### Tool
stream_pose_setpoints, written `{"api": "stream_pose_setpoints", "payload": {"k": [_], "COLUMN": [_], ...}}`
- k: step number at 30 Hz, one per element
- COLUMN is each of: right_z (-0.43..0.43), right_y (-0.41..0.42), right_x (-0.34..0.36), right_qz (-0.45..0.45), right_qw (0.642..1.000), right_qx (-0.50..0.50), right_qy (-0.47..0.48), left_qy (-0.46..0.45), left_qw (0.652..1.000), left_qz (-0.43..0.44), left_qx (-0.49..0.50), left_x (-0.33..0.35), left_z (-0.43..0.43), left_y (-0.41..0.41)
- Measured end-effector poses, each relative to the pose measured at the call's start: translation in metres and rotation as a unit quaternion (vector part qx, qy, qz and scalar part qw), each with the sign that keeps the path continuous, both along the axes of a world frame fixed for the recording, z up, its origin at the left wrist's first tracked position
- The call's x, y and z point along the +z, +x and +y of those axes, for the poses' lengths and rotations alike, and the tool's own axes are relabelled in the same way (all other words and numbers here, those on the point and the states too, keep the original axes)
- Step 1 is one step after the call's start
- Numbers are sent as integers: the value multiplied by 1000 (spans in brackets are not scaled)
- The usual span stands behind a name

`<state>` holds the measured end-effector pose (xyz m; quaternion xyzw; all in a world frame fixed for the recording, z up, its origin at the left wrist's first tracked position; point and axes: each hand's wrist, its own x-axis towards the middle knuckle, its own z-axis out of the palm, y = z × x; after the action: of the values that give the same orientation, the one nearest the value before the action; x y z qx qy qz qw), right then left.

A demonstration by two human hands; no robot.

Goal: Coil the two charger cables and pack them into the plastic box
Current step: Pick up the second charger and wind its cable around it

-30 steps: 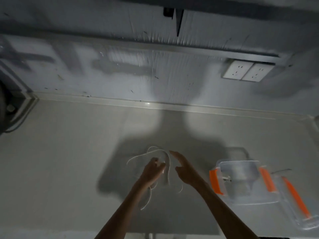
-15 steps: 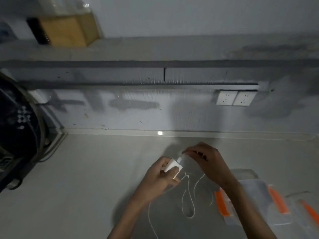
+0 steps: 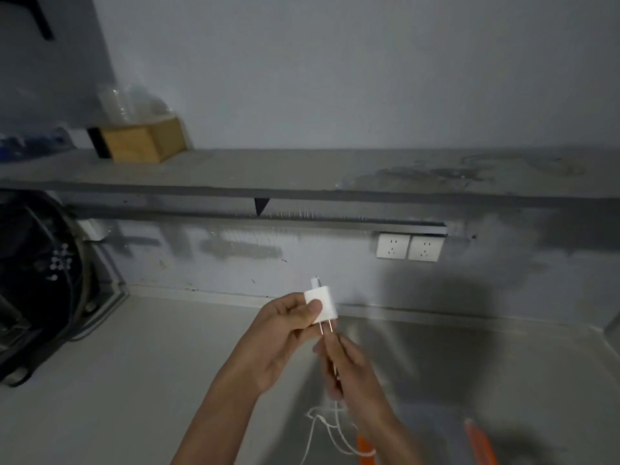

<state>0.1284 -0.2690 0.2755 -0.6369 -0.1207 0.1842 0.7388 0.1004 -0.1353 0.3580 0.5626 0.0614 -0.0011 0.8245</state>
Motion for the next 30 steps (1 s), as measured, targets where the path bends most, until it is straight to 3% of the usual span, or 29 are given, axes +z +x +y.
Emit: {"api": "stream_pose_setpoints", "payload": {"k": [7, 12, 15, 17, 19, 22, 24, 26, 28, 30], "right_z": [-65, -81, -78, -73, -65, -44, -30, -27, -34, -44], "right_y": [-36, -43, -39, -34, -35, -42, -52, -64, -71, -69], "right_x": [-3, 2, -10, -9, 7, 33, 37, 31, 31, 50], "right_qz": [-78, -78, -123, -224, -241, -136, -51, -34, -146, -287], "right_qw": [981, 961, 956, 937, 952, 985, 992, 997, 985, 939], "right_qx": [137, 223, 168, 66, 50, 97, 75, 59, 36, -16], "right_qy": [-114, -143, -209, -260, -183, 29, 84, 30, -82, -190], "left_qy": [63, -58, -68, -16, 33, 68, 89, 144, 281, 419], "left_qw": [978, 973, 979, 989, 991, 983, 968, 947, 913, 865], "left_qz": [55, 68, 11, -30, -54, -87, -112, -124, -131, -143], "left_qx": [192, 214, 192, 147, 121, 148, 206, 259, 267, 237], "left_x": [-12, -17, -6, 3, 10, 20, 28, 31, 24, 9], "left_z": [-29, -43, -45, -47, -49, -46, -28, -5, 13, 17], "left_y": [-2, -9, -15, -20, -21, -11, 1, 10, 11, 4]}}
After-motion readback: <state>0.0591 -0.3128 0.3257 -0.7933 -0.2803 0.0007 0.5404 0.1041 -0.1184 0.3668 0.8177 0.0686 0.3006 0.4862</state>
